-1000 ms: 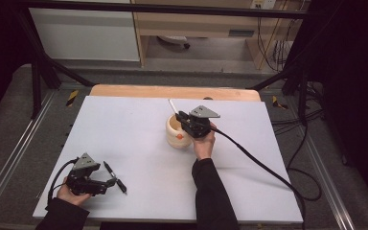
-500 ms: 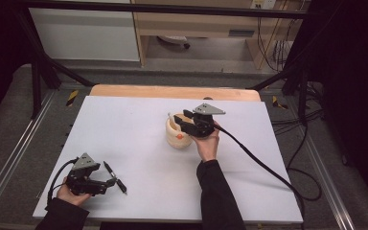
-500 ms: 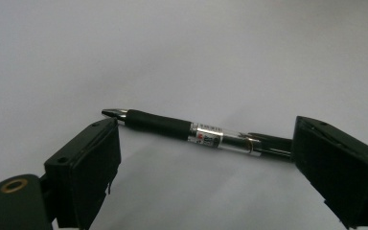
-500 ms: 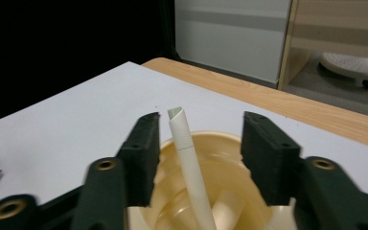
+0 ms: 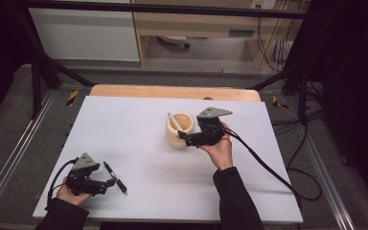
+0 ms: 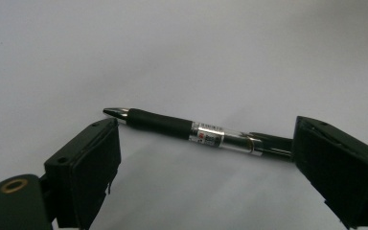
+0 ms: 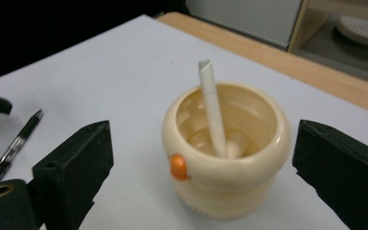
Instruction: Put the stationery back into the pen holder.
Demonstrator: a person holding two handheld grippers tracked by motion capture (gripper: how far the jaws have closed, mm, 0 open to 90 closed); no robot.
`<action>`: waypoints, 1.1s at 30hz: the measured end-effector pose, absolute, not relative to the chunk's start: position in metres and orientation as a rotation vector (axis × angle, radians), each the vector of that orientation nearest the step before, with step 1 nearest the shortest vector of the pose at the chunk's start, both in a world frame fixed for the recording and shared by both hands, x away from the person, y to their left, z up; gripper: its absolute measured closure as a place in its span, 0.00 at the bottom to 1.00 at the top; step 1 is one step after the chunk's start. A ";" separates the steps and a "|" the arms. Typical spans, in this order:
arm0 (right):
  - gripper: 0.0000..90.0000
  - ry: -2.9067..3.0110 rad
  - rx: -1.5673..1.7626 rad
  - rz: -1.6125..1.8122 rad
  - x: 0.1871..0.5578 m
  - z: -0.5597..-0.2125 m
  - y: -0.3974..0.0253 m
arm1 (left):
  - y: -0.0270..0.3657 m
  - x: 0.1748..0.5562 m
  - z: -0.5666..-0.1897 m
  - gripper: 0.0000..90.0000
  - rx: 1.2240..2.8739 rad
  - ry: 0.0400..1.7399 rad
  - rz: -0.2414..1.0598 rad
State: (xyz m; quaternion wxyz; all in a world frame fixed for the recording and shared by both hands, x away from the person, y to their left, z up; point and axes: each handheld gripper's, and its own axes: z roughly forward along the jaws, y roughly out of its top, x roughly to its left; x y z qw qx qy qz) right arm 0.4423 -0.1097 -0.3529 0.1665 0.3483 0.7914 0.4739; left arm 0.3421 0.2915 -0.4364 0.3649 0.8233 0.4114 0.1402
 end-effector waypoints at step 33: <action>0.01 2.345 1.138 1.286 0.377 -0.420 -0.196 | 0.286 0.330 -0.428 0.79 2.165 0.990 0.259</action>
